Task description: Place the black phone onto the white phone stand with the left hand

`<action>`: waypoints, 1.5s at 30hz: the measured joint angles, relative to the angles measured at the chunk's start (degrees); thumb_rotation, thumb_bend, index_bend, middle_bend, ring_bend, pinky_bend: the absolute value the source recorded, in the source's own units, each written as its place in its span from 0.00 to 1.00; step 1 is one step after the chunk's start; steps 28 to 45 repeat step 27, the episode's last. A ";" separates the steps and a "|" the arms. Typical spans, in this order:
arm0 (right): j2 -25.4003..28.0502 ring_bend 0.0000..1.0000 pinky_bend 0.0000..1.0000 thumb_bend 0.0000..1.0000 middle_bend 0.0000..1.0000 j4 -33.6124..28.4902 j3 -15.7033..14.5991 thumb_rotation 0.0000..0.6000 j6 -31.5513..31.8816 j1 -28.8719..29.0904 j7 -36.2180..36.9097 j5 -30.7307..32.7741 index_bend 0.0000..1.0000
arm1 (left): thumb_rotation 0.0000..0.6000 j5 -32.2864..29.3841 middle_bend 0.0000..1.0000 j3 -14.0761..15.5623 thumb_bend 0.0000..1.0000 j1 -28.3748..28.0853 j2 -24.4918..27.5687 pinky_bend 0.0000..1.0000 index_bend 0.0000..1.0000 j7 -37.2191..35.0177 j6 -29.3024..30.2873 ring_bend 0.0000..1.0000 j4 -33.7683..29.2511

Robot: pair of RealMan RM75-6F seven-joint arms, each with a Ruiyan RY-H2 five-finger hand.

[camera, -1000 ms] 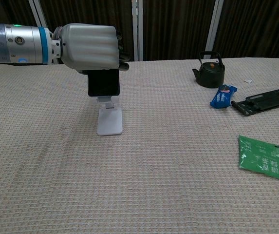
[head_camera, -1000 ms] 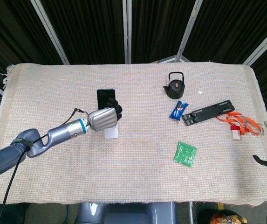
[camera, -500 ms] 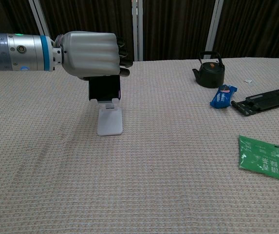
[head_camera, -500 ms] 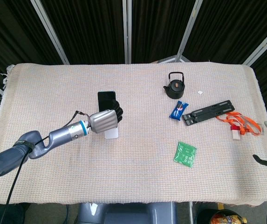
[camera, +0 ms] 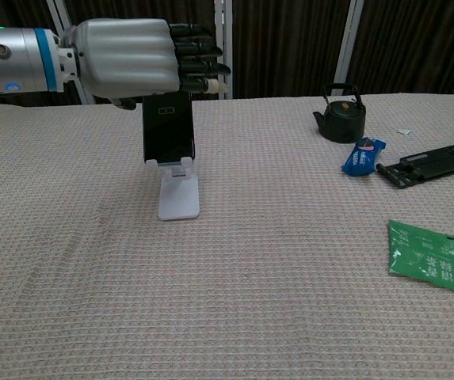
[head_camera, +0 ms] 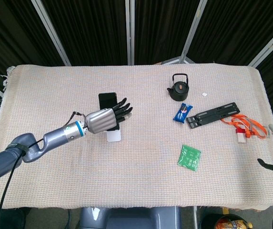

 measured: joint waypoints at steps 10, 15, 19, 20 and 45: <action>0.23 0.00 0.00 0.00 0.00 -0.88 -0.22 1.00 0.01 0.12 0.69 -0.93 0.00 | 1.00 -13.20 0.00 -4.99 0.03 13.87 4.21 0.00 0.00 -11.10 16.05 0.00 -10.32; 0.26 0.00 0.00 0.00 0.00 -1.31 -0.52 1.00 -0.13 0.32 0.84 -1.74 0.00 | 1.00 -21.51 0.00 -5.34 0.02 22.47 6.66 0.00 0.01 -14.23 19.27 0.00 -18.19; 0.15 0.00 0.00 0.00 0.00 -1.61 -0.64 1.00 0.05 0.59 0.48 -2.60 0.00 | 1.00 -27.36 0.00 -3.89 0.02 30.60 9.34 0.00 0.00 -15.42 22.65 0.00 -26.79; 0.12 0.00 0.00 0.00 0.00 -1.71 -0.68 1.00 0.27 0.64 0.36 -3.03 0.00 | 1.00 -28.00 0.00 -3.30 0.02 32.68 10.03 0.00 0.00 -15.63 23.92 0.00 -29.14; -0.11 0.00 0.00 0.00 0.00 -1.84 -1.03 1.00 1.96 0.48 -0.13 -4.74 0.00 | 1.00 -28.15 0.00 3.40 0.01 46.70 15.62 0.00 0.00 -16.34 35.14 0.00 -42.92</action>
